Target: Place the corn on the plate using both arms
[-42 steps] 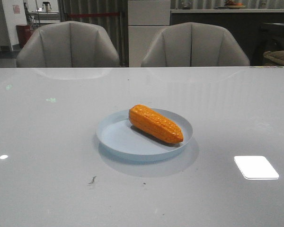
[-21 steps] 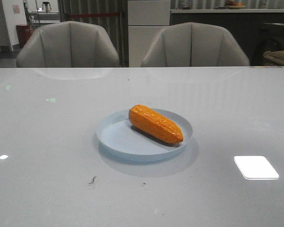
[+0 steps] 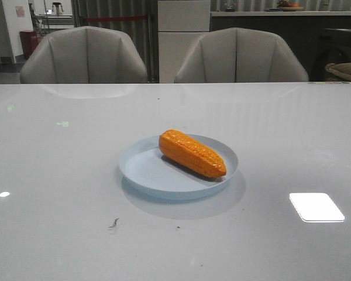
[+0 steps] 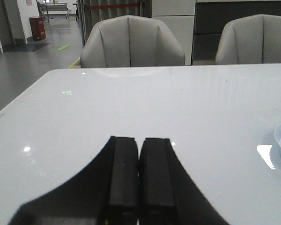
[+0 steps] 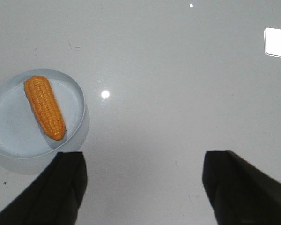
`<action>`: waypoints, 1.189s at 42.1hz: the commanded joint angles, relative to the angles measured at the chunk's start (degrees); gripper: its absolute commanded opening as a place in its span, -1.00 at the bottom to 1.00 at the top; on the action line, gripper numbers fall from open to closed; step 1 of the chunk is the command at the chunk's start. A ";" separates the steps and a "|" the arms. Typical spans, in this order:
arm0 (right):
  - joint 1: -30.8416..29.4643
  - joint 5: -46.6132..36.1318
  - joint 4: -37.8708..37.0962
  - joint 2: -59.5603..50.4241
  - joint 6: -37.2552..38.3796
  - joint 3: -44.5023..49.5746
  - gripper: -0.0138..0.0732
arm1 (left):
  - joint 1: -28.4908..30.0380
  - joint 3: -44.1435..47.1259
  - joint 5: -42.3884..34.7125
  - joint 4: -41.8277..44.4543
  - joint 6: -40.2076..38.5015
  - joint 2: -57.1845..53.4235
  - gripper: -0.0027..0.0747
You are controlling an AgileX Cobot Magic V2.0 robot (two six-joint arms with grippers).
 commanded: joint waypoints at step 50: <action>-0.50 -5.08 -6.04 -5.33 -0.30 0.33 0.36 | -0.12 2.09 -4.37 -1.07 0.00 -1.16 -0.69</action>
